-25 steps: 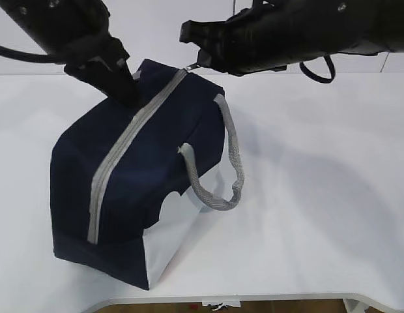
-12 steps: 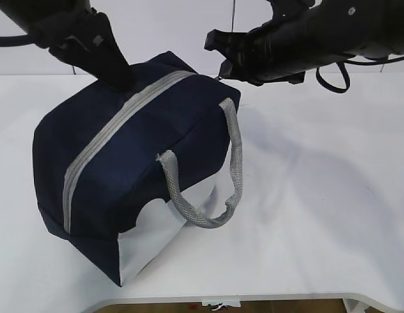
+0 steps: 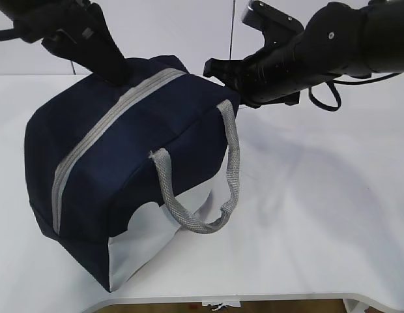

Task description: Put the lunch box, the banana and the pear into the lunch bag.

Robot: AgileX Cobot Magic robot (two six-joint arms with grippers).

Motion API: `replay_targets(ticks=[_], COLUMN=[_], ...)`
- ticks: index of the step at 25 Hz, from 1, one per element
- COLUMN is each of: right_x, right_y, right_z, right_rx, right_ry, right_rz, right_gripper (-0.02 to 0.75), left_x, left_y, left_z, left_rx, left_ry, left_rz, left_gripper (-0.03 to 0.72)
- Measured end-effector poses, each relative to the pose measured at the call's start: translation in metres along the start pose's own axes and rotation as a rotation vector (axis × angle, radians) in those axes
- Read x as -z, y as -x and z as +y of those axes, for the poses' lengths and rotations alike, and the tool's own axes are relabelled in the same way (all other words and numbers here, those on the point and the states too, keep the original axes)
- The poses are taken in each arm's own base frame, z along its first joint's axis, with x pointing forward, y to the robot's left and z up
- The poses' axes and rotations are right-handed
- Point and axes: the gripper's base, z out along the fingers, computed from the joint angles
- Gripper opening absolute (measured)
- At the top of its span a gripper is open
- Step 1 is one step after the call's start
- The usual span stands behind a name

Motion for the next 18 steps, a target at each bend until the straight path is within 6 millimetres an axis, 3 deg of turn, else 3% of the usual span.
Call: replay_targets(ticks=[9,18], right_x=[-0.001,-0.001], right_y=[-0.001,-0.003], right_z=[-0.001,-0.003], right_rx=[-0.001,0.000], right_ry=[-0.003,-0.011], right_rz=[0.007,0.034], right_gripper=[0.001,0.025], left_x=[0.000,-0.025], left_y=[0.000,0.003], left_z=[0.000,0.011], left_rx=[-0.003,0.021], left_ry=[0.000,-0.024], left_rz=[0.000,0.027], left_gripper=[-0.006,-0.006])
